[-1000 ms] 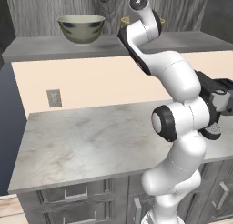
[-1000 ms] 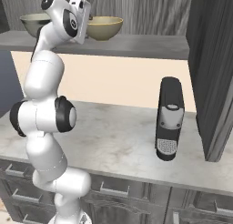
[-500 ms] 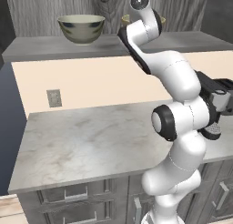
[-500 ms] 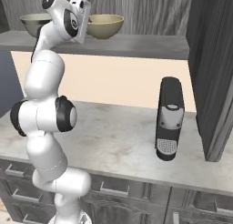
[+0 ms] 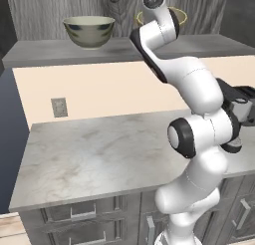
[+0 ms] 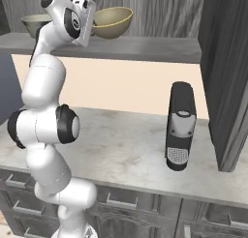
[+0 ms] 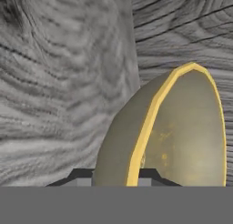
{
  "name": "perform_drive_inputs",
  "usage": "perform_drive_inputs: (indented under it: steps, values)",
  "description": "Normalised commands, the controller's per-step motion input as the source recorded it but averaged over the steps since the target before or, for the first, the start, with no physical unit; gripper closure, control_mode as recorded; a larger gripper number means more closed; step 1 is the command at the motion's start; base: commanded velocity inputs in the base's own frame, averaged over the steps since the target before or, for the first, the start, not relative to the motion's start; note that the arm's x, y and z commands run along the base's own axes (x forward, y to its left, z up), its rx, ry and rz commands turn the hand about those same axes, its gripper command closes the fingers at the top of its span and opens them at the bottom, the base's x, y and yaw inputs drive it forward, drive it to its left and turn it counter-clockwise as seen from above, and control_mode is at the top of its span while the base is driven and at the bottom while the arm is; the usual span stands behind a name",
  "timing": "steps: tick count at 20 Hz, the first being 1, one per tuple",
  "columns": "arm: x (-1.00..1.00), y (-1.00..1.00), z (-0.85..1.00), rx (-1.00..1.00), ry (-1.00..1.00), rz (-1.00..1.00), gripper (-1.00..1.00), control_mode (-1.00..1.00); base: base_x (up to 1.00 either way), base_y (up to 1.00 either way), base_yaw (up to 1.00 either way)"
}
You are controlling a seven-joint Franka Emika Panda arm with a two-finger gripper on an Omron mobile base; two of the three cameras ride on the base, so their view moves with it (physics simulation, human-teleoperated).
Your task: Pick up the bowls from the cabinet and place each bowl in front of a stool on the dining counter.
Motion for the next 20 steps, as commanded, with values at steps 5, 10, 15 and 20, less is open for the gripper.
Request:
perform_drive_inputs:
  steps: [5,10,15,20]
  values:
    - [-0.96,-0.23,-0.05,-0.07,-0.04,-0.07,1.0,-1.0,0.0,0.0,0.0]
    - [-1.0,-0.31,-0.19,-0.08,-0.05,-0.11,1.0,-1.0,0.0,0.0,0.0]
    - [-1.0,-0.58,-0.13,-0.04,-0.12,-0.1,1.0,-1.0,0.0,0.0,0.0]
    - [-1.0,-0.41,-0.29,-0.01,0.01,-0.2,1.0,-1.0,0.0,0.0,0.0]
